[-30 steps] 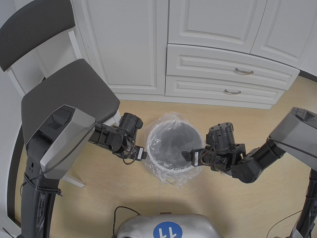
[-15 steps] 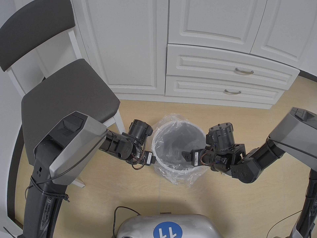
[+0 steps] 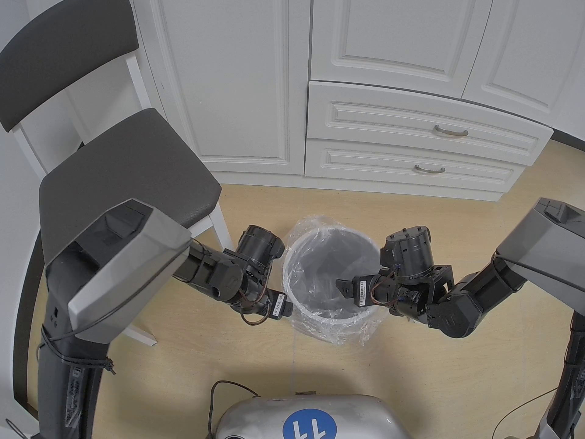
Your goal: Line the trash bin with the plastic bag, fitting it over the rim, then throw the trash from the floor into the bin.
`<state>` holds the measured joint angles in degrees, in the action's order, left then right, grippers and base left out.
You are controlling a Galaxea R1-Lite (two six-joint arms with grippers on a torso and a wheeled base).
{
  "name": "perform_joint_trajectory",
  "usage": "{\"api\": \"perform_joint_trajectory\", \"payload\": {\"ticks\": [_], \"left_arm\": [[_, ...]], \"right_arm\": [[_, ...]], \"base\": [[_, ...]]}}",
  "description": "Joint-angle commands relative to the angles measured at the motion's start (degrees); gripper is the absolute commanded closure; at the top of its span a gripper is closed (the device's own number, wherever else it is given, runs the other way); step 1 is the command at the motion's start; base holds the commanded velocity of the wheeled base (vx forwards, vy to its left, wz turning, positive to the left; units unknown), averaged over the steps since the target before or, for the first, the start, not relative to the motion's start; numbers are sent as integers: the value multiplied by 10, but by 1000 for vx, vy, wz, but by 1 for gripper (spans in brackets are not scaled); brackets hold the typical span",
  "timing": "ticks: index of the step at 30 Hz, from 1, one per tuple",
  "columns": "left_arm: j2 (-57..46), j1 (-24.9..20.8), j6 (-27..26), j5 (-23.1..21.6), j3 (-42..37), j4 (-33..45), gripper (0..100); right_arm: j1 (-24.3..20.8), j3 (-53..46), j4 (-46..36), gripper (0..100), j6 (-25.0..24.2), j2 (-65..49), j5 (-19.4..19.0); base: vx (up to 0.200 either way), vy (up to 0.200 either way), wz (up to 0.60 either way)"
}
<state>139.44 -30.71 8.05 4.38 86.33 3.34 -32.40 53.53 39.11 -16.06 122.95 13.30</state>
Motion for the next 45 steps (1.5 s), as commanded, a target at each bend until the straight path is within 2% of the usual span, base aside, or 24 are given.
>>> {"api": "perform_joint_trajectory", "payload": {"ticks": [1,9,11,12,15,19,25,30,39,45], "left_arm": [[-89,4,-25,-34,-64,-4,0],[-95,3,-16,-39,-57,-32,0],[-68,3,0,-34,-42,-68,0],[-43,1,27,-30,-25,-98,0],[-19,-7,77,-9,10,-115,0],[7,-25,109,5,39,-119,0],[41,-34,114,41,70,-119,0],[64,-36,118,97,104,-119,0],[59,-13,113,92,103,-113,0],[34,5,114,61,93,-110,0]], "right_arm": [[2,1,0,0,1,-2,1],[3,3,0,0,-1,0,1],[3,5,0,0,-2,2,0],[3,5,0,0,-2,2,1],[3,5,0,0,-1,2,0],[3,8,0,0,-2,3,0],[3,9,0,0,-3,3,1],[2,11,1,0,-4,7,0],[1,11,1,0,-5,7,1],[1,11,4,0,-4,5,5]], "base": [[0,0,0],[0,0,0],[0,0,0],[0,0,0],[0,0,0],[0,0,0],[0,0,0],[0,0,0],[0,0,0],[0,0,0]]}}
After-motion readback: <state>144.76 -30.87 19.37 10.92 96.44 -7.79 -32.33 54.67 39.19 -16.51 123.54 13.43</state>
